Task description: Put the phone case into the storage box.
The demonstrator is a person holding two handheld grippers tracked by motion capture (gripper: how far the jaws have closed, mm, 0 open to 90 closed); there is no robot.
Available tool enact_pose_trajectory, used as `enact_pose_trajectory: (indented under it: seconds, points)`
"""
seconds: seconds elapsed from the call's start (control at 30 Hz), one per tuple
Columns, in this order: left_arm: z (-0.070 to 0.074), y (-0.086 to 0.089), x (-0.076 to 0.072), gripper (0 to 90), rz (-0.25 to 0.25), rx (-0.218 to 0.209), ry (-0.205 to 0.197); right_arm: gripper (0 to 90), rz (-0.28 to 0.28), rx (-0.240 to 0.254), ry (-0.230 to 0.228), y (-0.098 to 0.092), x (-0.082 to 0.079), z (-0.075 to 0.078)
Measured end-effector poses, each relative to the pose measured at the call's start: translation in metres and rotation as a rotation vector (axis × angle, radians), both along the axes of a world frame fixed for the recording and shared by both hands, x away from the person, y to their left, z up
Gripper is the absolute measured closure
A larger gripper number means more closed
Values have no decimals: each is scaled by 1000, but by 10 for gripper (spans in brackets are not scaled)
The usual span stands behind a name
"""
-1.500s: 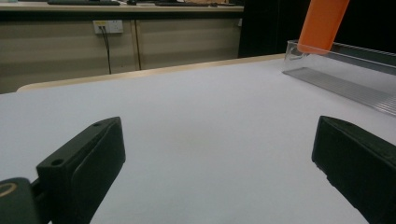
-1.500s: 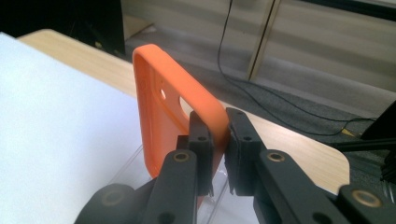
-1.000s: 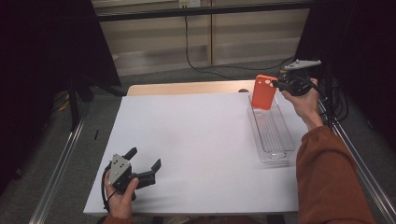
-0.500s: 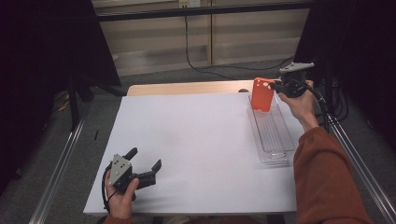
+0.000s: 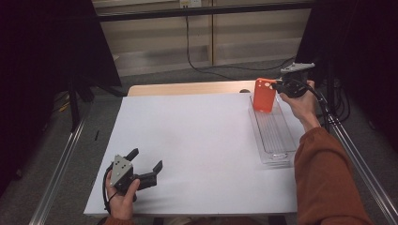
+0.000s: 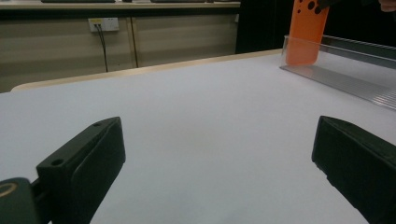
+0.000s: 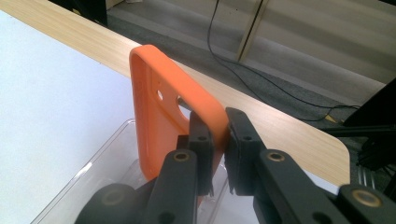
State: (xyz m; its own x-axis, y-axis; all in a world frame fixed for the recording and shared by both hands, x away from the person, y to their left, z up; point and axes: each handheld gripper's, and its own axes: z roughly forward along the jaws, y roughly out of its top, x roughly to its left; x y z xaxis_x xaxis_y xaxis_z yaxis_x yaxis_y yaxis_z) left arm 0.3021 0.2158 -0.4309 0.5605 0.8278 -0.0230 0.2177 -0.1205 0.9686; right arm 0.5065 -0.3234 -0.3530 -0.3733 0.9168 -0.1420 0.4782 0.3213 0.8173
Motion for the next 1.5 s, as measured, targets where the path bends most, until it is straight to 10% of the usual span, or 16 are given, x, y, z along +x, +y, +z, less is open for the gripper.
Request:
enact_pose_trajectory:
  seconds: [0.57,1.5]
  points:
    - [-1,0,1,27,-11,-1,4,815,49,25,36,-3,13,2]
    - [0,1,1,26,-5,-7,13,801,-23,108,63,-12,28,-3]
